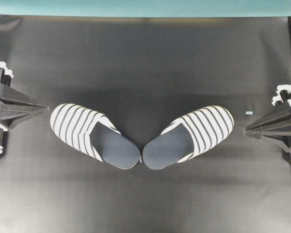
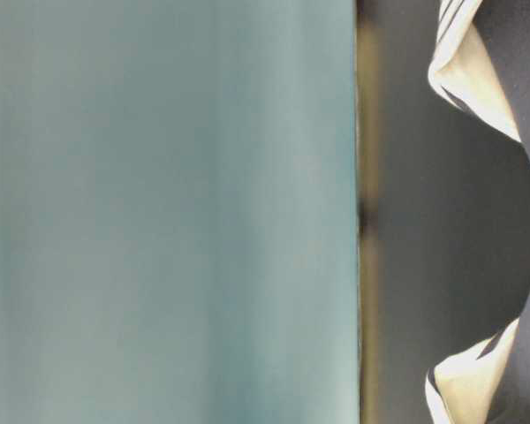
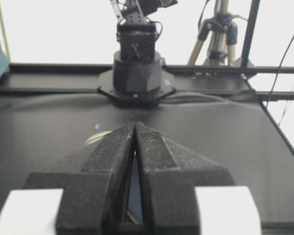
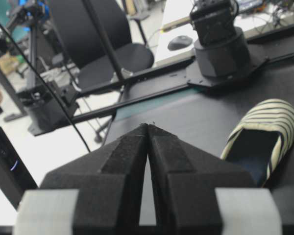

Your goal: Arrange the slippers with the left arm.

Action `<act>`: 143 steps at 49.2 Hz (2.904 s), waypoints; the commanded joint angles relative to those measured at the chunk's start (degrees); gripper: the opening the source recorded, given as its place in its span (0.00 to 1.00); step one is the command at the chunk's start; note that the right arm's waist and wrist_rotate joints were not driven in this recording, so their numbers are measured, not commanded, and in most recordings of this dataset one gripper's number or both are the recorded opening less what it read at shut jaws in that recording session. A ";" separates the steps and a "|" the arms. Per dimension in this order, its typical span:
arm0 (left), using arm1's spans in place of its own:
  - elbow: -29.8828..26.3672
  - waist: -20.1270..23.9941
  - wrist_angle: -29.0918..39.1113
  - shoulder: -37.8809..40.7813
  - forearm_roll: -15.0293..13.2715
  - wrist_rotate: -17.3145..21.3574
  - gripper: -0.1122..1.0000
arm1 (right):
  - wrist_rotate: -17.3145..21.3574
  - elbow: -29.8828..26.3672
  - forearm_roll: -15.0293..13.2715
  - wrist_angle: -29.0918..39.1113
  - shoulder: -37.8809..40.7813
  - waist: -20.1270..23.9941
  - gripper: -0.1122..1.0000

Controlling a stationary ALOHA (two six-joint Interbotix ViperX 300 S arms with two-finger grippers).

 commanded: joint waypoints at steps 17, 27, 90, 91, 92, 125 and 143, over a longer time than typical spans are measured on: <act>-24.79 0.62 44.12 17.75 2.20 -22.15 0.10 | 0.00 -1.76 2.90 0.70 0.70 0.00 0.10; -32.08 1.93 59.41 28.83 2.29 -31.46 0.10 | 0.09 -1.76 2.90 2.64 0.62 0.00 0.10; -37.44 4.31 67.41 57.30 2.46 -39.29 0.72 | 0.09 0.62 2.99 4.83 -2.99 0.00 0.10; -37.62 4.13 67.41 57.22 2.46 -39.20 0.68 | 0.00 0.62 2.90 4.83 -2.99 0.00 0.10; -37.88 3.96 67.32 57.04 2.46 -39.02 0.64 | 0.00 0.62 2.90 4.83 -2.99 0.00 0.10; -45.88 3.96 66.80 54.40 3.25 -6.06 0.11 | 0.09 0.88 2.99 4.83 -3.25 0.00 0.10; -47.11 7.38 61.00 59.59 3.52 -5.36 0.11 | 0.00 0.97 2.99 4.83 -3.34 0.00 0.10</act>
